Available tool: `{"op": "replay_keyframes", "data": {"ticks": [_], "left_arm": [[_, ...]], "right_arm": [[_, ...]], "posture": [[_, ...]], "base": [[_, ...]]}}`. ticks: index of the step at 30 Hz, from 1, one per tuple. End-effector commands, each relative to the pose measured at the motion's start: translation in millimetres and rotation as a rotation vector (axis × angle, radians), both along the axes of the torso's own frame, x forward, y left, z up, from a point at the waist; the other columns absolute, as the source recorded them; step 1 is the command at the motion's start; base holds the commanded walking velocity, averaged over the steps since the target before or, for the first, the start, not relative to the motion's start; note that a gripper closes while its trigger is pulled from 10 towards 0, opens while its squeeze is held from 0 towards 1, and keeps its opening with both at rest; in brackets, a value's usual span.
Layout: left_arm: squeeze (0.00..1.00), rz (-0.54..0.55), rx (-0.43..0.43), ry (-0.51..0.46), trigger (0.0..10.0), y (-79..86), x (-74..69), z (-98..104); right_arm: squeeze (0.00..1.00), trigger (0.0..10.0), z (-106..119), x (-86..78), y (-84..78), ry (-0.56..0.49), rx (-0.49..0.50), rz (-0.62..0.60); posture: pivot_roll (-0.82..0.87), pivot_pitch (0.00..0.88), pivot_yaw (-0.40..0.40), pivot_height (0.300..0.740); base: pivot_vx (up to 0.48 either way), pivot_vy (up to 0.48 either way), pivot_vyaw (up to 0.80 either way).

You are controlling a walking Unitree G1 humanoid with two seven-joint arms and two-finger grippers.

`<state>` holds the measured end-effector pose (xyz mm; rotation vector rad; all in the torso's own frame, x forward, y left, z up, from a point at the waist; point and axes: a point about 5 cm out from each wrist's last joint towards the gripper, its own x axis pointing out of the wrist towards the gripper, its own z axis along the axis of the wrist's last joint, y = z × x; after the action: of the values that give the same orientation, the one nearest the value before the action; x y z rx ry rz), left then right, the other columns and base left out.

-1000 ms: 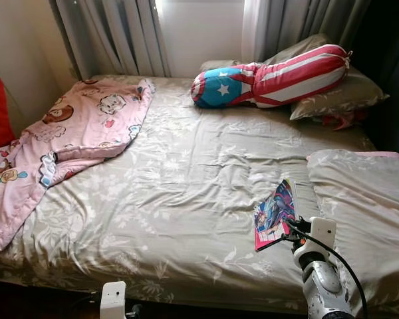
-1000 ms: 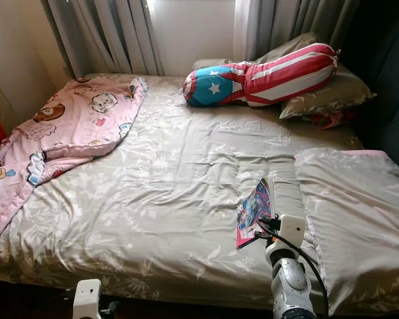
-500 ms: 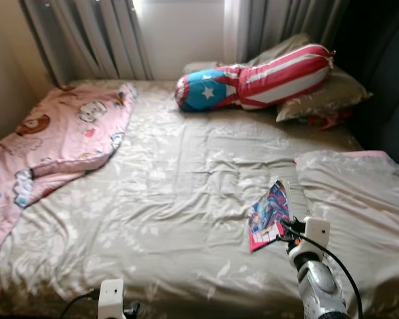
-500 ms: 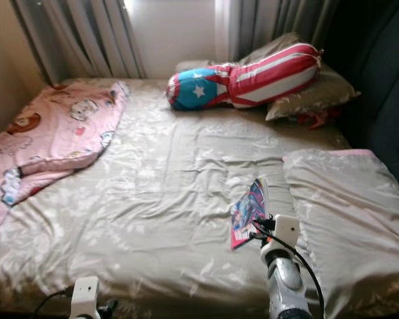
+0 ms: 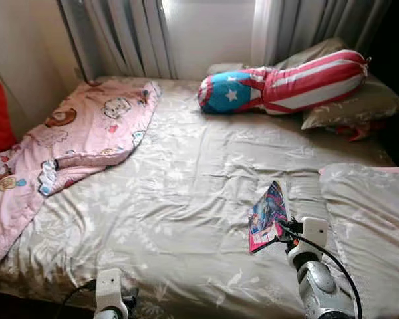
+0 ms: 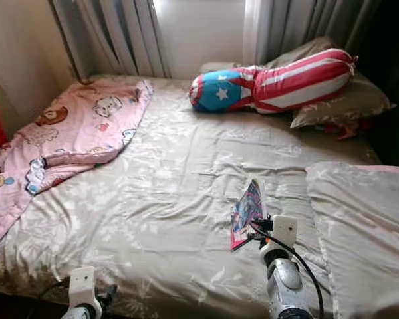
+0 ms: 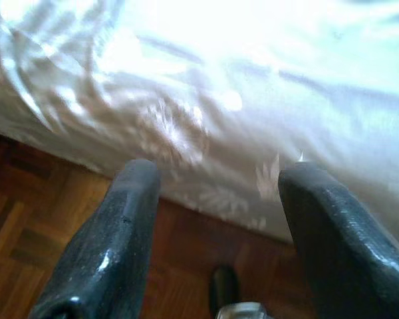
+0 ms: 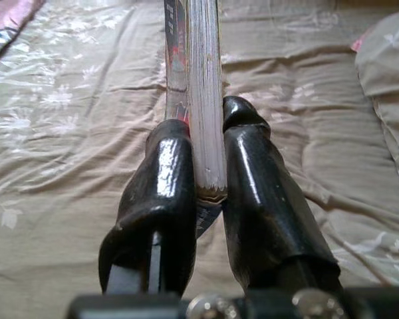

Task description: Clean up the room

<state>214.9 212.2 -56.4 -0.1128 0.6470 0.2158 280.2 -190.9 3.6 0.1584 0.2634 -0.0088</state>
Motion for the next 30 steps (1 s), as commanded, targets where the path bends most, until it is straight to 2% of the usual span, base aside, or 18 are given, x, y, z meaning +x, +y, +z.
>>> {"op": "replay_keyframes", "data": {"ticks": [1,5,9,16,26,30], "left_arm": [[0.00,0.031,-0.007,-0.108,10.0,5.2,17.4,14.9],[0.00,0.017,0.021,-0.234,10.0,4.5,35.9,33.3],[0.00,0.021,0.032,-0.293,10.0,3.0,39.2,39.6],[0.00,0.021,0.041,-0.317,10.0,2.9,36.8,40.4],[0.00,0.003,0.063,-0.327,10.0,6.2,39.6,44.0],[0.00,-0.012,0.064,-0.324,10.0,4.5,39.0,43.3]], "right_arm": [[0.00,10.0,15.4,9.1,0.4,-0.096,-0.033,0.023],[0.00,10.0,19.8,12.8,4.7,-0.118,-0.048,0.052],[0.00,10.0,23.0,14.4,6.7,-0.139,-0.056,0.068],[0.00,10.0,19.2,12.0,2.6,-0.104,-0.101,0.044],[0.00,10.0,15.8,9.0,2.3,-0.091,-0.107,0.022],[0.00,10.0,15.8,6.4,1.9,-0.115,-0.093,0.005]], "posture": [[-0.11,0.000,0.023,0.740],[-0.11,0.000,0.024,0.740],[-0.12,0.000,0.029,0.740],[-0.12,0.000,0.035,0.740],[-0.12,0.000,0.050,0.675],[-0.12,0.000,0.055,0.671]], "base": [[0.000,0.000,0.00],[0.000,0.000,0.00],[0.000,0.000,0.00],[0.000,0.000,0.00],[0.000,0.000,0.00],[0.000,0.000,0.00]]}}
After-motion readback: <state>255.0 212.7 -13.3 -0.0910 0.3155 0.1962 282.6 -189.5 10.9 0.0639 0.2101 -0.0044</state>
